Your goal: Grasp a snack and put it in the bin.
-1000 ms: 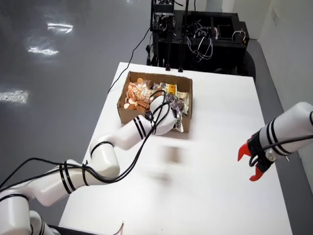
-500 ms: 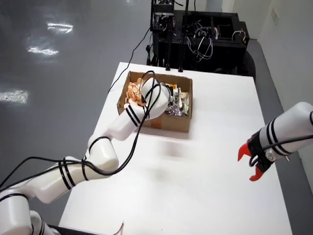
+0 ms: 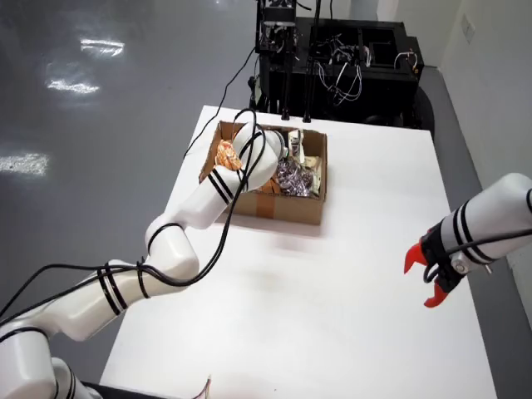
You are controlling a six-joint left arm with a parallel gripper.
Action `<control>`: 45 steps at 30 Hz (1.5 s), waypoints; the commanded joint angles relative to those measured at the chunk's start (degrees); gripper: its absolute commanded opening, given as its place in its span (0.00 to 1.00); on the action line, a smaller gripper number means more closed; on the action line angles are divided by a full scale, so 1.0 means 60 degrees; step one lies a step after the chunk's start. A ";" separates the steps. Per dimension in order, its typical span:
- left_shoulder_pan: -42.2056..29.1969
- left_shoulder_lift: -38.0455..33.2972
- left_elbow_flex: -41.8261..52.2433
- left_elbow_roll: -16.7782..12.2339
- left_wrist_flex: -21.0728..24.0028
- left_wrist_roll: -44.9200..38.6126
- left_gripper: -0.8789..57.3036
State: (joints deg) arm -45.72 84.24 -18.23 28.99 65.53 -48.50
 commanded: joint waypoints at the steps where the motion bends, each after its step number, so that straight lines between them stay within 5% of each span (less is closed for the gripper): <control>1: 0.0057 -0.0014 0.0253 -0.0068 -0.0267 0.0041 0.26; 6: 0.0152 -0.0020 0.0360 -0.0155 -0.0363 0.0081 0.56; 12: 0.0184 -0.0016 0.0364 -0.0204 -0.0119 0.0158 0.65; 19: -0.0019 0.0039 0.0162 -0.0227 0.0431 0.0362 0.50; 31: -0.0755 0.0064 -0.0667 -0.0298 0.1149 0.1056 0.10; 45: -0.2013 -0.0080 -0.1116 -0.0725 0.1791 0.2288 0.01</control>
State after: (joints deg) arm -56.69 83.97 -25.02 25.18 75.58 -35.80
